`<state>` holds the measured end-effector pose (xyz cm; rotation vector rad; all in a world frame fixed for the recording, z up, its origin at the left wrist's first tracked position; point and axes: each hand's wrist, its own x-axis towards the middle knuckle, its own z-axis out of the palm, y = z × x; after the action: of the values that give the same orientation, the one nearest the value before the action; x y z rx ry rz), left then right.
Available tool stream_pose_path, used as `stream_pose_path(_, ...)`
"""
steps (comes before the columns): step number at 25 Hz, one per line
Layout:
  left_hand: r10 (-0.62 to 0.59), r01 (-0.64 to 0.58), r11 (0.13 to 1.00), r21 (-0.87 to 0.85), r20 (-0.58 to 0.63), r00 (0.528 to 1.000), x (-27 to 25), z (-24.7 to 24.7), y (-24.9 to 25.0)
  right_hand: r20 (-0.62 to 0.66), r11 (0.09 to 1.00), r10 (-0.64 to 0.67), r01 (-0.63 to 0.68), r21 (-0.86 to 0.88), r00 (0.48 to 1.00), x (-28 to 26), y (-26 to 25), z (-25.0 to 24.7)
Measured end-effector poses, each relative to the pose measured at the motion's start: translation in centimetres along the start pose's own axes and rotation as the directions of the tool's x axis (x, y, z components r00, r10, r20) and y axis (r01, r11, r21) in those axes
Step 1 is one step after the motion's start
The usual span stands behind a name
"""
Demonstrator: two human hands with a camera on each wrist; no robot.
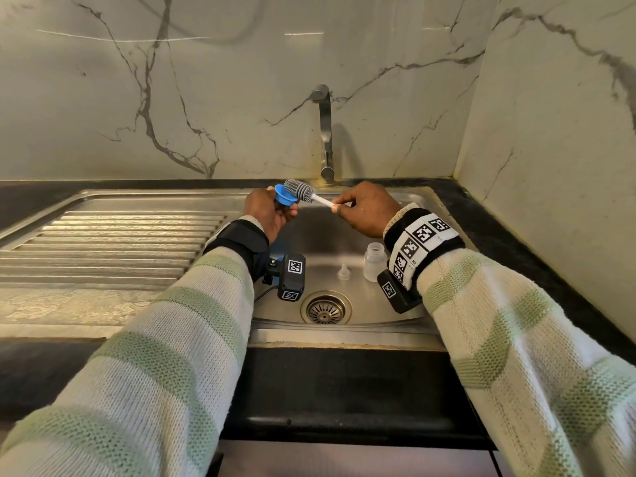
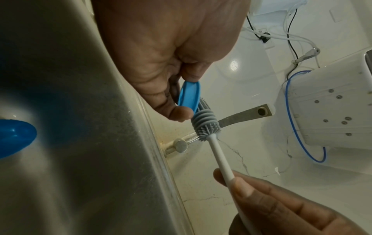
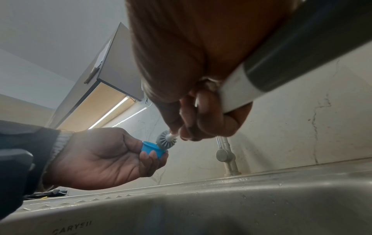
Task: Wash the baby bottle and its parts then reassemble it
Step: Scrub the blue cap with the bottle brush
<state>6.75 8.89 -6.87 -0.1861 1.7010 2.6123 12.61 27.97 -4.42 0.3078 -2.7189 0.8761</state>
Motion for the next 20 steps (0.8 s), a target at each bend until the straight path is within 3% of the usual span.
stream_pose_path(5,0.001,-0.001,1.000,0.027,-0.011,1.000,0.25,-0.13,-0.11,0.035,1.000,-0.003,0.003,0.014,0.999,-0.05,0.19,-0.15)
stream_pose_path(11,-0.014,0.013,0.999,0.051,0.009,1.000,0.32,0.11,-0.41,-0.017,1.000,-0.009,0.009,-0.028,1.000,0.16,-0.07,0.33)
stream_pose_path(20,0.001,0.000,0.999,0.048,-0.013,1.000,0.79,0.06,-0.60,0.052,0.997,-0.007,0.003,0.071,0.999,-0.24,0.02,-0.06)
